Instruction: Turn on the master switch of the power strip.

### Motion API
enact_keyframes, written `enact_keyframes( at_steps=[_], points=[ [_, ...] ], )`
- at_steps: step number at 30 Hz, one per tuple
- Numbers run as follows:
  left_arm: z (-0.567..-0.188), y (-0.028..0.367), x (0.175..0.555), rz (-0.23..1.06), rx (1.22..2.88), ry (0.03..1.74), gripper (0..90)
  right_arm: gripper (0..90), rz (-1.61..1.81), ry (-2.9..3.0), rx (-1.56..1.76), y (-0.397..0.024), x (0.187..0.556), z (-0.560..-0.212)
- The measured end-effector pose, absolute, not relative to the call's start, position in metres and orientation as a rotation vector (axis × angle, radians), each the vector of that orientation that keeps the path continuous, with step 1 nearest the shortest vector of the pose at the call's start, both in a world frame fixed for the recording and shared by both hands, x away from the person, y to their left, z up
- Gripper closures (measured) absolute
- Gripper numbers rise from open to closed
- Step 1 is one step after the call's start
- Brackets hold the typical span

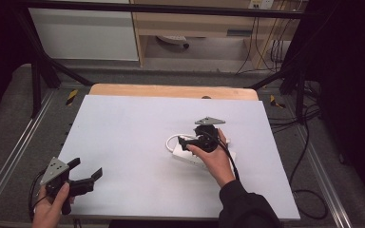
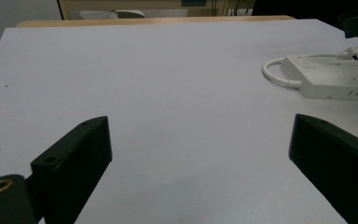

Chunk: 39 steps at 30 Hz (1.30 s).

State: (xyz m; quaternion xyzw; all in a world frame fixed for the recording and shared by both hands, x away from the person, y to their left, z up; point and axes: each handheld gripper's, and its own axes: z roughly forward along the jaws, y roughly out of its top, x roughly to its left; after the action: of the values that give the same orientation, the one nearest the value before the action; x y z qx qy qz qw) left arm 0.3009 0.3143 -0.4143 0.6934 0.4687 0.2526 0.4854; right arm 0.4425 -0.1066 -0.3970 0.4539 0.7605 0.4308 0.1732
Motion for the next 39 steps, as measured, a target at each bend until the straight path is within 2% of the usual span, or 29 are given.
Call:
enact_keyframes(
  at_steps=[17, 39],
  points=[
    [-0.414, 0.313, 0.301, 0.62, 1.692, 1.137, 5.8, 4.4, 1.277, 2.141, 1.261, -0.116, 0.432, -0.385],
    [-0.414, 0.313, 0.3, 0.62, 1.692, 1.138, 5.8, 4.7, 1.3, 2.061, 1.251, -0.16, 0.418, -0.373]
  ],
)
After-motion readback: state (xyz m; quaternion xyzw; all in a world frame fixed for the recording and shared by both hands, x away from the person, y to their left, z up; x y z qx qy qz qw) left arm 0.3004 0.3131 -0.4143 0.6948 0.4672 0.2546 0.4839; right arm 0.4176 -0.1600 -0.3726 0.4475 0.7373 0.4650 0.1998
